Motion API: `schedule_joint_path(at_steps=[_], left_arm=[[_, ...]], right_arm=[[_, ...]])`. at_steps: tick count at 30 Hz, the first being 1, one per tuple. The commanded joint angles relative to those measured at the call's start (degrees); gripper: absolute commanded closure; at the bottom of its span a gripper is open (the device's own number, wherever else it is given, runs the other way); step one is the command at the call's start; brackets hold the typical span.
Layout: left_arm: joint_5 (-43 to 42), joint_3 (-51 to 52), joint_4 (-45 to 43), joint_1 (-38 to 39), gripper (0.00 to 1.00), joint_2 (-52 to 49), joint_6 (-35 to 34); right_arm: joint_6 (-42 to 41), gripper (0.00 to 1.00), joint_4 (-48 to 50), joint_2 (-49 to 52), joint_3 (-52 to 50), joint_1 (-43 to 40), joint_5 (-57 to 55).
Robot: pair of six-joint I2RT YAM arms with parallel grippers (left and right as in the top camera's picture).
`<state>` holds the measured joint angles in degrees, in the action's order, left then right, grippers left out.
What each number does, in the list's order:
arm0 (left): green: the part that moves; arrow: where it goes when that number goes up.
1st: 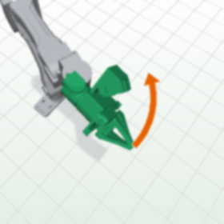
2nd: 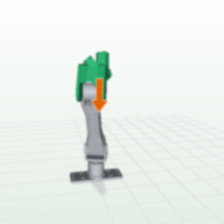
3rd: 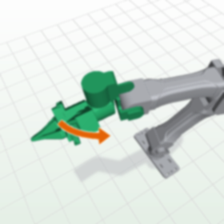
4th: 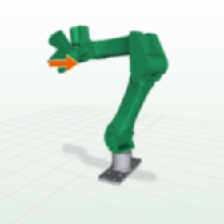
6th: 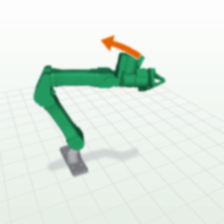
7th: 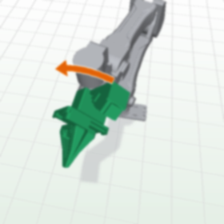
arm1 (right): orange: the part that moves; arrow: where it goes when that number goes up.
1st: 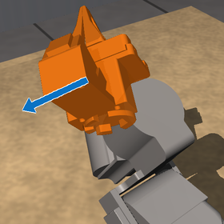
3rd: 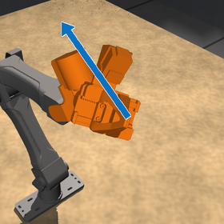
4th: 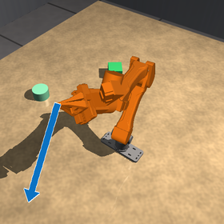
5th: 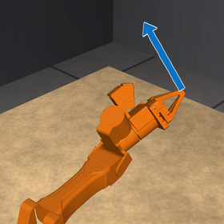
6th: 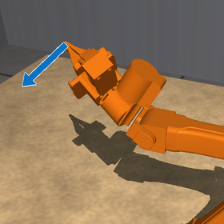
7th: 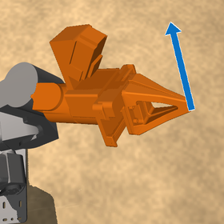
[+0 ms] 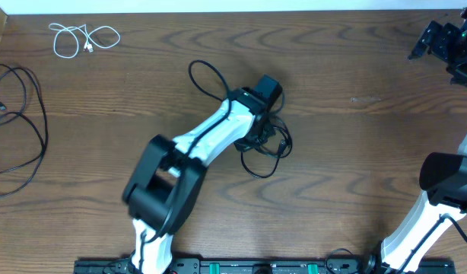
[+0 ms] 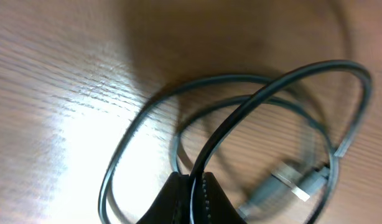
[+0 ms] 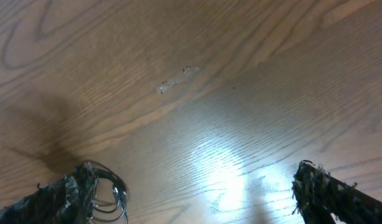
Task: Untangle cables
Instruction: 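Lift and pull the black cable loop with the left gripper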
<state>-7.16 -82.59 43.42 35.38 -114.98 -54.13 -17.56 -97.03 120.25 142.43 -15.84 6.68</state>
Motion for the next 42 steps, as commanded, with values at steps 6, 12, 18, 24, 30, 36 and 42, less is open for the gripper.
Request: schedule_joint_path(at_steps=[6,12,18,24,30,36,42], left_arm=[[0.74,-0.15,-2.19,0.17,0.93,19.47,11.17],[0.02,-0.15,-3.93,0.00,0.93,27.17,14.78],[1.16,-0.15,-7.32,0.00,0.93,35.71,25.55],[13.68,-0.13,6.40,0.00,0.92,35.63,20.50],[2.58,-0.13,13.38,0.00,0.93,29.09,17.05],[-7.17,-0.13,13.62,0.07,0.92,24.35,18.88],[1.92,-0.13,19.50,0.00,0.92,19.98,20.94]], right_arm=[[-0.17,0.01,-0.09,-1.86,0.70,0.13,0.13],[-0.17,0.01,-0.09,-1.86,0.70,0.11,0.13],[-0.17,0.01,-0.09,-1.86,0.70,0.13,0.13],[-0.17,0.01,-0.09,-1.86,0.70,0.13,0.13],[-0.17,0.01,-0.09,-1.86,0.70,0.11,0.13],[-0.17,0.01,-0.09,-1.86,0.70,0.13,0.13],[-0.17,0.01,-0.09,-1.86,0.70,0.13,0.13]])
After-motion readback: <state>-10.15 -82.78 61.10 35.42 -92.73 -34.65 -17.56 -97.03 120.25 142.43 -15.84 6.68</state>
